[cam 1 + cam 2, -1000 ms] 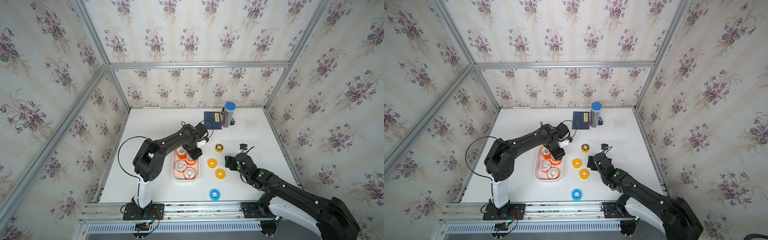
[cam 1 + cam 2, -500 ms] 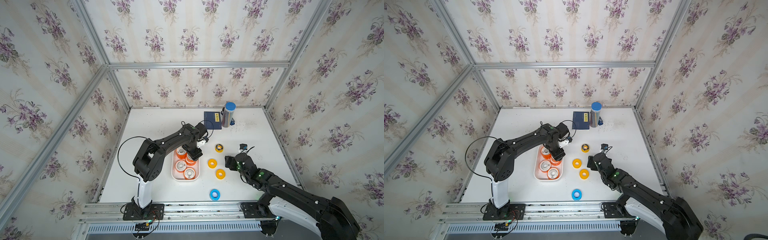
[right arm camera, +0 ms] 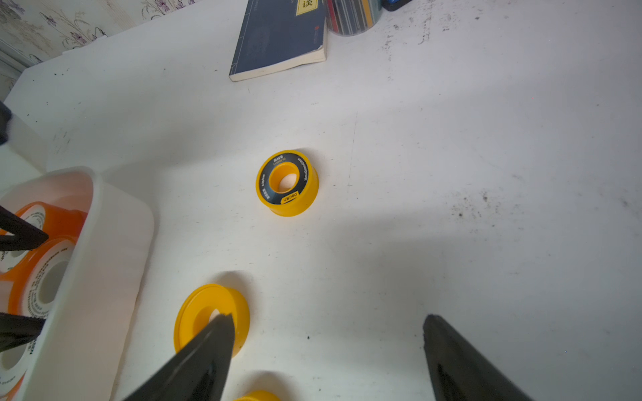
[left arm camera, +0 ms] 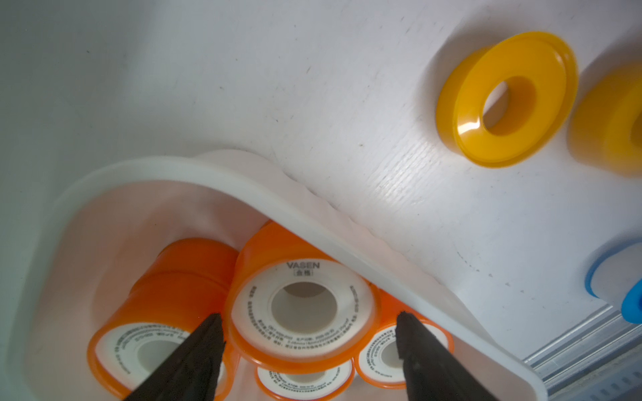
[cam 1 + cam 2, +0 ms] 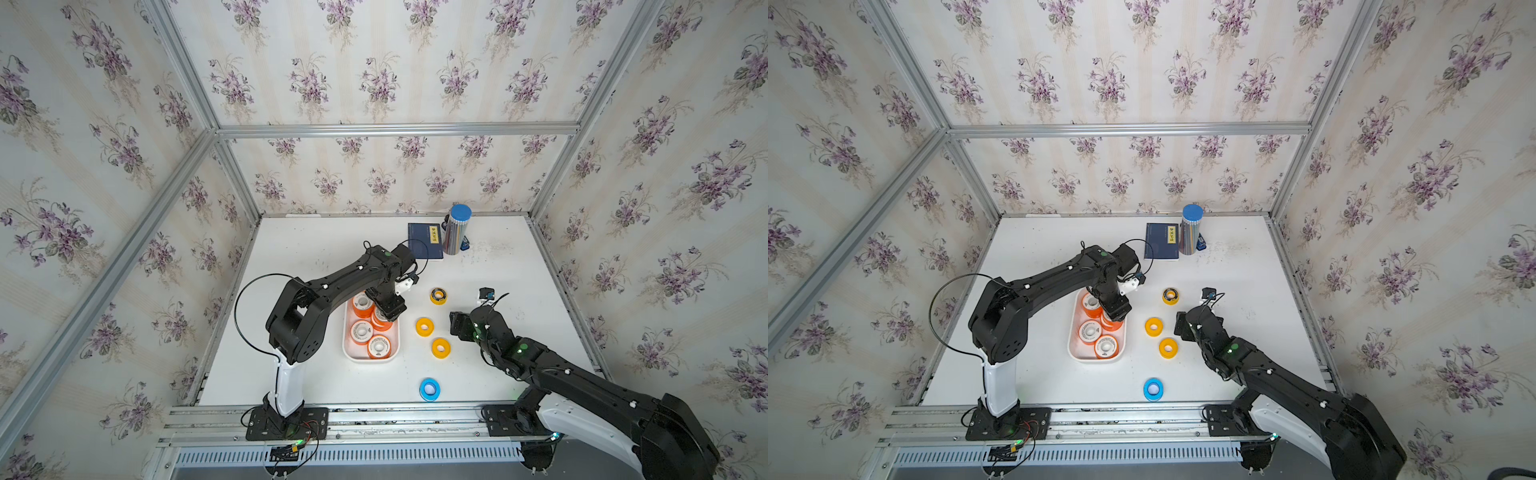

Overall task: Put the sealing tape into the storage box
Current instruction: Place the sealing tape in the storage box.

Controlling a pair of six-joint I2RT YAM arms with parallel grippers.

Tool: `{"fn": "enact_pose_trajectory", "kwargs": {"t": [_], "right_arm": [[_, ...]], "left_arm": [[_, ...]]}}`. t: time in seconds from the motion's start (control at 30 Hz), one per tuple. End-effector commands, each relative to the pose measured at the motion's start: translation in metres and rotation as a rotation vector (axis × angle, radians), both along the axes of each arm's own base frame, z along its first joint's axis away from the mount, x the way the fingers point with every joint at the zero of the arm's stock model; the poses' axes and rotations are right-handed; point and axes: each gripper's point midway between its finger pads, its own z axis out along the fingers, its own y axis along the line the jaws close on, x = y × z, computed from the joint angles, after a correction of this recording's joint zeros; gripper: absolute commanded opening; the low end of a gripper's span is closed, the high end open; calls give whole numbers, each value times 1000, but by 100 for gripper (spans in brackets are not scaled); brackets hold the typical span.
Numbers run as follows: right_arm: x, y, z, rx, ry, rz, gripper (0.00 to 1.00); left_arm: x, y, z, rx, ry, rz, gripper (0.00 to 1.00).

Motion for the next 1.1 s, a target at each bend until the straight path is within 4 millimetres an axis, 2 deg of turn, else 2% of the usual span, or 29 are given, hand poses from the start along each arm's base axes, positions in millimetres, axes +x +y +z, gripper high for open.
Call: {"fn": "enact_pose_trajectory", "kwargs": {"t": [0.0, 0.27, 0.5, 0.83, 1.07], "right_arm": [[3, 3, 6, 14, -16, -3, 89], [3, 3, 5, 12, -14, -2, 89], [4, 3, 5, 11, -12, -2, 89], [4, 3, 4, 10, -7, -2, 89], [4, 3, 4, 8, -8, -2, 89]], "left_arm": [[-1, -2, -2, -4, 19, -17, 78], [1, -11, -12, -9, 46, -38, 79], [-5, -6, -21, 10, 67, -42, 78], [-6, 2, -12, 32, 46, -34, 73], [-9, 6, -15, 50, 52, -26, 73]]}}
